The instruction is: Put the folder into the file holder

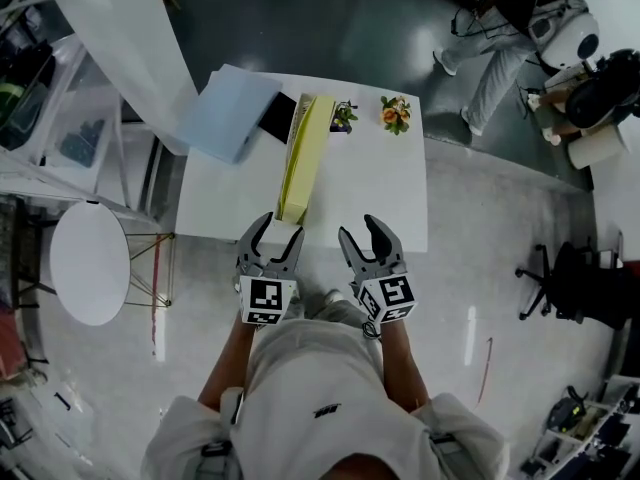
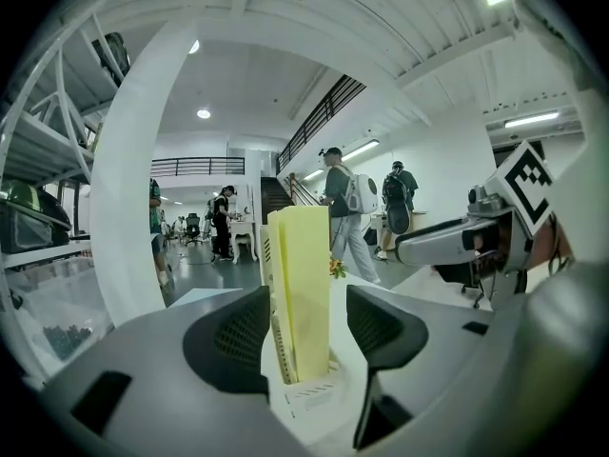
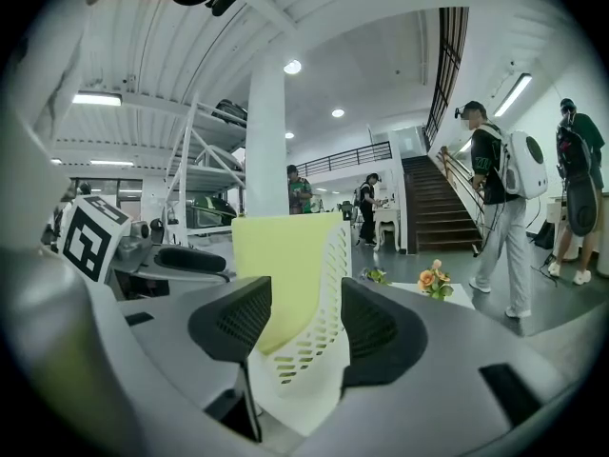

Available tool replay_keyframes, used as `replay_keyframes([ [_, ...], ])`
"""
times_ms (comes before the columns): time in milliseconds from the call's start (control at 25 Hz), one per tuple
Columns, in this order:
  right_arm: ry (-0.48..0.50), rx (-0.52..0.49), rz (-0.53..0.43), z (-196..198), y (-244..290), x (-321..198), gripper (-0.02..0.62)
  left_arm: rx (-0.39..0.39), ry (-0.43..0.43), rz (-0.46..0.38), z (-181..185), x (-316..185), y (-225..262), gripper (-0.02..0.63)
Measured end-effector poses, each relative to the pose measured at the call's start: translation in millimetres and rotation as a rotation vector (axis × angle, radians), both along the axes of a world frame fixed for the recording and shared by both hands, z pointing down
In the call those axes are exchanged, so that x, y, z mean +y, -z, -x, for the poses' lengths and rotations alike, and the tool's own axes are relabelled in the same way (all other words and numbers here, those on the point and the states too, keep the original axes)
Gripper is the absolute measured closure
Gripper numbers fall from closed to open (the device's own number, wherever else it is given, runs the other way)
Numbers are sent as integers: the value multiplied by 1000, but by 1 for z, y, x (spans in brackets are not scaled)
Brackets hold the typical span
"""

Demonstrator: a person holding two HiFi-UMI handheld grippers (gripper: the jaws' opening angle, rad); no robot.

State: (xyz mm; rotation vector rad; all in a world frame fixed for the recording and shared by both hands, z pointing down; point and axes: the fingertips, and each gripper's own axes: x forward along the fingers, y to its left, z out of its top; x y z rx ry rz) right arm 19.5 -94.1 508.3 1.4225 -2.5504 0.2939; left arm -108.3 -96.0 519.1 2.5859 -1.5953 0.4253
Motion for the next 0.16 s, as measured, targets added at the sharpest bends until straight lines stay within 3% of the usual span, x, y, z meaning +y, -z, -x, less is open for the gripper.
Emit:
replay_keyframes([
  [160,6,-5,-3,2,0,-1,365,-5,5,-2,-1,-3,0,341],
])
